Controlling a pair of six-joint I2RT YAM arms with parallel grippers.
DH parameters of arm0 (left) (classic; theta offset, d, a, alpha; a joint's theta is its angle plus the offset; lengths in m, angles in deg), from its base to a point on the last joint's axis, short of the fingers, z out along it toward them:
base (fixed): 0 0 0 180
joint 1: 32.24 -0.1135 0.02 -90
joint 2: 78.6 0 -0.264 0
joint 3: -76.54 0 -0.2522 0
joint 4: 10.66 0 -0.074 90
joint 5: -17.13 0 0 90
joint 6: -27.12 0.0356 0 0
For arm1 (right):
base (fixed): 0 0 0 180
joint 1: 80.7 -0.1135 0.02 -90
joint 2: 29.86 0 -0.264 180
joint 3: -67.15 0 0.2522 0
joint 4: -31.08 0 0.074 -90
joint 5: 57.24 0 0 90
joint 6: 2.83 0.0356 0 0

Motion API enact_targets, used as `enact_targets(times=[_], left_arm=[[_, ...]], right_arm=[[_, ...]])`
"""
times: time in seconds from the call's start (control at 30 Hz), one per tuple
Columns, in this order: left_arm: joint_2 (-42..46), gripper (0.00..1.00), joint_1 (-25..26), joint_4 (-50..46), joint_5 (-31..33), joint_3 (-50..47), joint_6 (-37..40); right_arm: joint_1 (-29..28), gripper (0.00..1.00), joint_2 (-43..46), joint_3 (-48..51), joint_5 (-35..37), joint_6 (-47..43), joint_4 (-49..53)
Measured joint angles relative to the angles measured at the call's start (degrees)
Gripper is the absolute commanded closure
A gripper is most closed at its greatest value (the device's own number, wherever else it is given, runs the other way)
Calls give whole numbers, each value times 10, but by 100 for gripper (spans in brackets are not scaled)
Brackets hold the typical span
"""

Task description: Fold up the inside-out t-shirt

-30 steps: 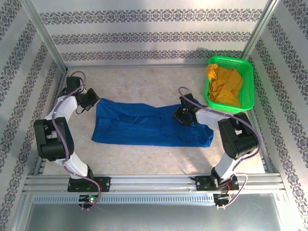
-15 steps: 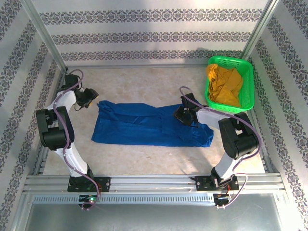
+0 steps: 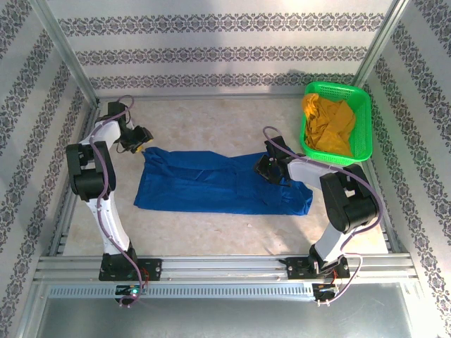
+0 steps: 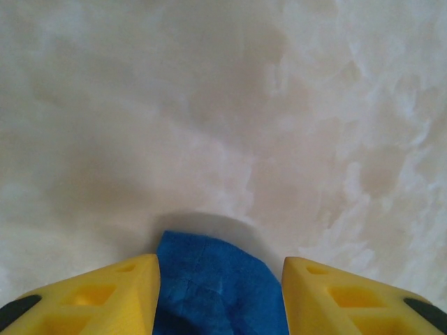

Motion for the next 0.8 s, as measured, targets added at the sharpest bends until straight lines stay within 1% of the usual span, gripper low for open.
enact_targets(times=[0.23,0.3,0.33,0.37,0.4,0.47,0.5,0.67,0.8], left_arm=[[-33,48,23,-35,21,17,48],[-36,53,26,-38,21,19,56],[-36,57,26,-38,22,20,58],[-37,65,26,-38,23,20,61],[-37,78,27,-39,24,20,65],[-38,97,28,-39,25,21,70],[-38,100,30,-39,25,21,72],[-33,100,34,-36,24,21,71],[16,100,33,-17,9,6,62]], right_arm=[[0,59,0,0,0,0,0],[0,59,0,0,0,0,0],[0,59,0,0,0,0,0],[0,60,0,0,0,0,0],[0,60,0,0,0,0,0],[0,59,0,0,0,0,0],[0,59,0,0,0,0,0],[0,59,0,0,0,0,0],[0,60,0,1,0,2,-2]])
